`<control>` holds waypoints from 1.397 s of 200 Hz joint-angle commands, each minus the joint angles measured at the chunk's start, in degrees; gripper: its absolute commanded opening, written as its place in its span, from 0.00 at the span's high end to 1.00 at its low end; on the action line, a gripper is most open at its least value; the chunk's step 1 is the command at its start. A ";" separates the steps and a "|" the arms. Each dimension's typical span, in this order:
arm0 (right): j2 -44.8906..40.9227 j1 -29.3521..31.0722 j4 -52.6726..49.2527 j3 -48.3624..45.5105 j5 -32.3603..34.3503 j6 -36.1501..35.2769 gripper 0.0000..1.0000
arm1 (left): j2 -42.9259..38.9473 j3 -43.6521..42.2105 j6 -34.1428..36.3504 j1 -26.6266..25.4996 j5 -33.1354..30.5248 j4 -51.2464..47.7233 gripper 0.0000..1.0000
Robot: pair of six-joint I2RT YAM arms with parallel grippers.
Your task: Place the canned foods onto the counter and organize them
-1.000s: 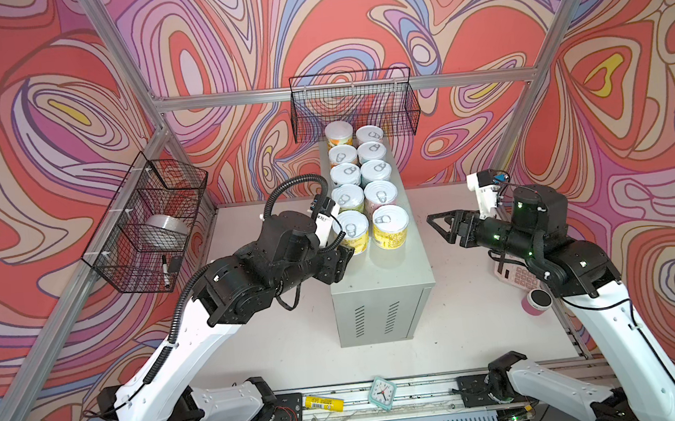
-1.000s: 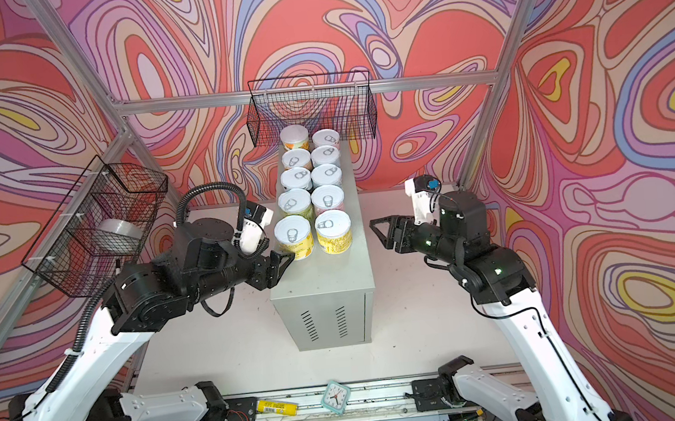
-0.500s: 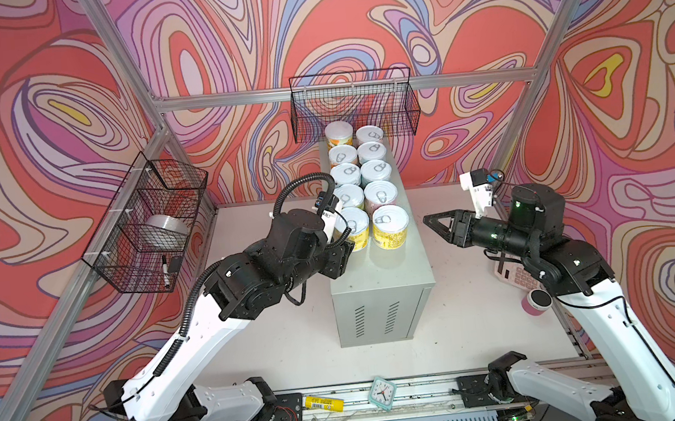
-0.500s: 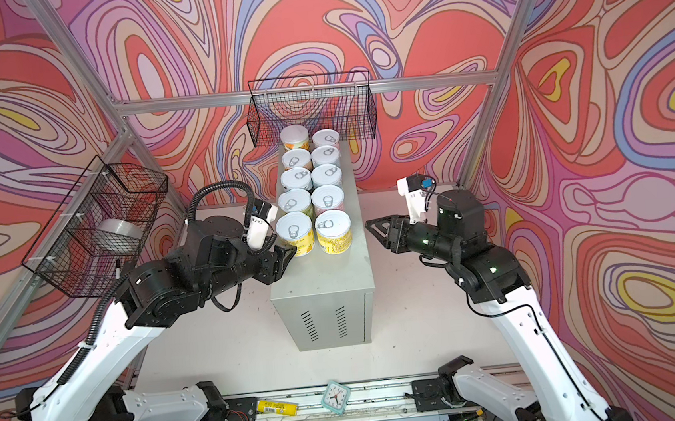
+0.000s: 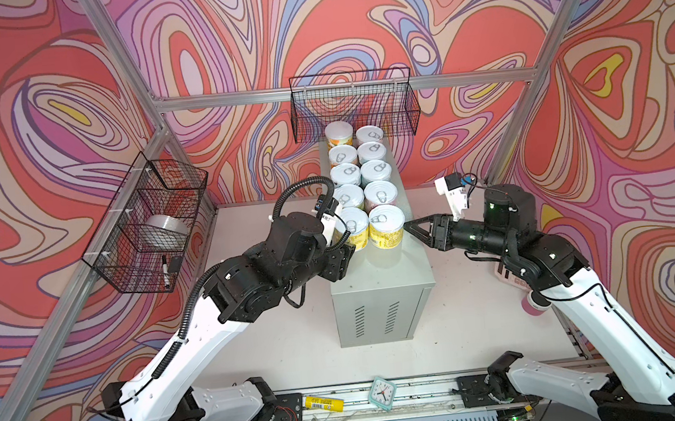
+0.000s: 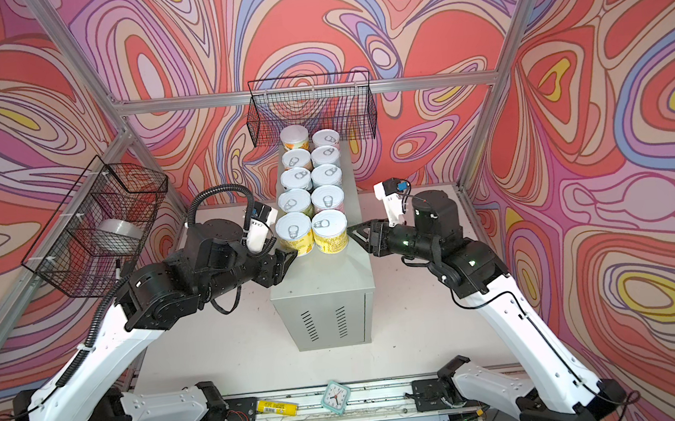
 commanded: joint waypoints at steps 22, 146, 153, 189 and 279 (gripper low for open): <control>-0.58 0.28 -2.89 3.74 6.82 -1.86 0.62 | -1.87 -0.29 0.00 -0.13 0.33 0.12 0.32; 1.34 -0.41 -8.14 0.12 40.27 -10.54 0.04 | -18.73 -23.86 -1.71 9.34 -25.42 15.57 0.00; 1.16 -0.42 -6.83 -1.82 41.70 -10.71 0.02 | -19.90 -27.14 -2.00 10.24 -26.43 18.18 0.00; 2.61 -0.69 -3.89 -9.05 48.15 -8.70 0.02 | -24.97 -48.10 6.68 10.75 -30.00 41.55 0.00; 0.26 -3.63 24.65 -30.56 45.69 -13.70 0.02 | -16.94 -72.15 5.22 25.28 -25.84 68.53 0.00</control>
